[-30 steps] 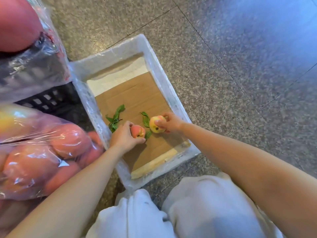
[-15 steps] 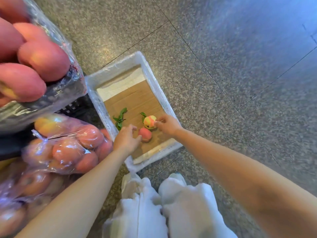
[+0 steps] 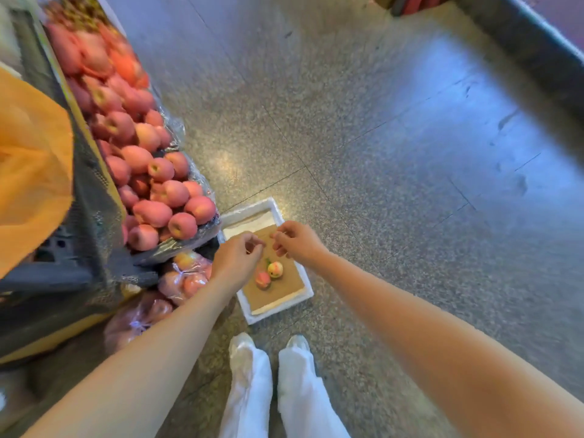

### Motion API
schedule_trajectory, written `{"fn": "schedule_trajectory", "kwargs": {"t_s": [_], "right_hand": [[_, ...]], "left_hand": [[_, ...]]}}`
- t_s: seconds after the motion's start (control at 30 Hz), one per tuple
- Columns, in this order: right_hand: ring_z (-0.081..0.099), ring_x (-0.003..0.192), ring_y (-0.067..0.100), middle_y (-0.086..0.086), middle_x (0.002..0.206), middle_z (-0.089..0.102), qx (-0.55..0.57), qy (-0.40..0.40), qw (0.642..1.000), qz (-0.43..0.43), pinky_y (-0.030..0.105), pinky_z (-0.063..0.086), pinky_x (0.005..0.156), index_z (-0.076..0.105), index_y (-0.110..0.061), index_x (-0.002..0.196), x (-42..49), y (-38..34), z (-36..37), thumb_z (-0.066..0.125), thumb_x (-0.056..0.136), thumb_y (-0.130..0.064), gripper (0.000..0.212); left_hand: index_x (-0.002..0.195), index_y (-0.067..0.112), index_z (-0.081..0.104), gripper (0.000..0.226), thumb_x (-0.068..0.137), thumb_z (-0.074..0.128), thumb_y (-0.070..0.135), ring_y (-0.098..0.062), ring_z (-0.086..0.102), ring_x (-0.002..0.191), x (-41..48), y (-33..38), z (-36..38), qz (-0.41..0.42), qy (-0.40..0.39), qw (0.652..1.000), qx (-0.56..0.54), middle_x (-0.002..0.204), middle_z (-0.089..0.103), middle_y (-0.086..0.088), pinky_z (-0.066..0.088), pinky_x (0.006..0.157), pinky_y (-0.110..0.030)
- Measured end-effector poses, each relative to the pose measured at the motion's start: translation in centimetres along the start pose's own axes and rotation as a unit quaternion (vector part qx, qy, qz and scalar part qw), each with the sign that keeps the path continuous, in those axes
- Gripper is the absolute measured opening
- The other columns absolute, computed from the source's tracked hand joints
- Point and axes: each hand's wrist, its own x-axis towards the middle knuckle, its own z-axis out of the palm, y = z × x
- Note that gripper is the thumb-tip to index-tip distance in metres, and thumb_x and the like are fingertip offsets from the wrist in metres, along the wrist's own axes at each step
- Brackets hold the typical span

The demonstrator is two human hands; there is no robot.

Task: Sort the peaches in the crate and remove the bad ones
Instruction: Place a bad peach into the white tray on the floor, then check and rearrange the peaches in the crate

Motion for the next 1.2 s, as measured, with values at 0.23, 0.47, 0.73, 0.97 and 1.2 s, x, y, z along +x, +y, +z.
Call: {"fn": "schedule_trajectory", "kwargs": {"t_s": [0.23,0.47,0.73,0.97,1.2], "right_hand": [[0.062,0.066,0.011,0.003,0.082,0.067,-0.017,-0.004,0.992,-0.127,0.024,0.049,0.064,0.065,-0.005,0.105,-8.0,-15.3,-2.4,0.055,0.096,-0.02,0.02],[0.064,0.071,0.017,0.008,0.086,0.068,-0.057,-0.061,0.952,-0.293,0.028,0.049,0.064,0.064,-0.01,0.096,-12.2,-28.2,4.0,0.056,0.096,-0.02,0.012],[0.049,0.119,0.013,-0.001,0.13,0.057,-0.297,-0.093,0.855,-0.414,0.028,0.039,0.097,0.061,-0.019,0.125,-14.0,-34.9,17.0,0.055,0.096,-0.033,0.033],[0.054,0.099,0.021,-0.002,0.091,0.061,-0.546,-0.084,0.786,-0.277,0.045,0.033,0.098,0.069,-0.024,0.092,-12.9,-35.8,22.2,0.046,0.096,-0.047,0.033],[0.048,0.093,0.02,-0.008,0.073,0.051,-0.622,-0.08,0.756,-0.187,0.051,0.021,0.102,0.063,-0.023,0.078,-13.2,-39.2,24.6,0.046,0.095,-0.051,0.036]], "left_hand": [[0.089,0.026,0.064,0.011,0.087,0.057,0.017,-0.011,0.06,0.07,-8.0,7.5,-11.5,0.097,0.158,0.981,-0.052,0.077,0.064,0.009,0.045,0.066,-0.031],[0.099,0.019,0.065,0.021,0.085,0.054,0.032,-0.014,0.056,0.073,-14.6,6.0,-24.4,0.188,0.33,0.925,0.015,0.083,0.061,0.005,0.046,0.066,-0.033],[0.114,0.024,0.064,0.035,0.09,0.051,0.046,-0.019,0.057,0.107,-19.5,-7.1,-36.1,0.094,0.281,0.947,0.122,0.116,0.061,0.002,0.047,0.089,-0.042],[0.123,0.034,0.059,0.034,0.092,0.053,0.046,-0.016,0.058,0.092,-20.1,-14.6,-40.5,0.117,0.019,0.98,0.157,0.108,0.063,0.002,0.049,0.083,-0.043],[0.103,0.035,0.068,0.018,0.089,0.061,0.044,0.0,0.059,0.096,-19.1,-16.9,-44.8,0.138,-0.046,0.989,0.029,0.102,0.066,0.015,0.046,0.084,-0.025]]}}
